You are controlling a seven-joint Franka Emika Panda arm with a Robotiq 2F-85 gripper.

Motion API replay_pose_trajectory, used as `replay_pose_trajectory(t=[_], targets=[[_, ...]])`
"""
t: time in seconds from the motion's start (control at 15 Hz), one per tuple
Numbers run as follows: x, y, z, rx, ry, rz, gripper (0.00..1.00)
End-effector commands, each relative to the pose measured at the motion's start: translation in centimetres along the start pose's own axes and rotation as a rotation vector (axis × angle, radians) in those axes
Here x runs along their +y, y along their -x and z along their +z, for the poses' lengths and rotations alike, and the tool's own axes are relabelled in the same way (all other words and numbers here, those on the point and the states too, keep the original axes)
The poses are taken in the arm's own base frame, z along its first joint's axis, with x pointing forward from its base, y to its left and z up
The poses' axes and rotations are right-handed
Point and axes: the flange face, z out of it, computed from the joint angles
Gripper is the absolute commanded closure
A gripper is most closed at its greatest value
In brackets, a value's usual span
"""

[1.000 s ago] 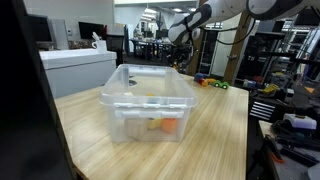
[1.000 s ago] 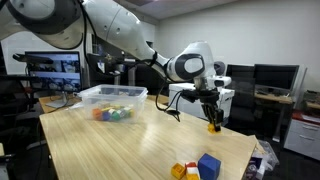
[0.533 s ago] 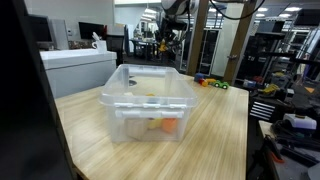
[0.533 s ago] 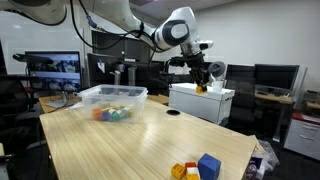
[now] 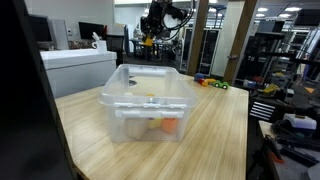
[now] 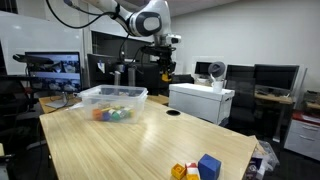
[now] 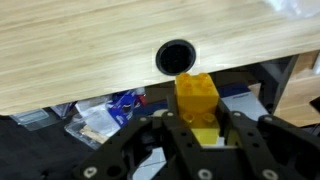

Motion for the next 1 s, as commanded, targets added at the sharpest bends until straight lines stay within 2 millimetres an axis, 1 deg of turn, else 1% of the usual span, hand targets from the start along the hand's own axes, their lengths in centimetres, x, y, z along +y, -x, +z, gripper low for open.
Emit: replay_pose_trajectory(t=[0.0,0.27,0.4,0.67,0.93], targets=[[-1.8,5.8,-1.4,-0.103,-0.093,-0.144,0.89],[-3.2,10.7,-1.6,-0.244,-0.165,-0.318,0.89],[-3.8,12.5,-1.6,-0.286,-0.18,-0.387,0.89],[-5.8,15.0,-1.5,-0.326,-0.201,-0.487,0.89],[-7.7,16.4,-0.8,-0.343,-0.21,-0.54,0.89]])
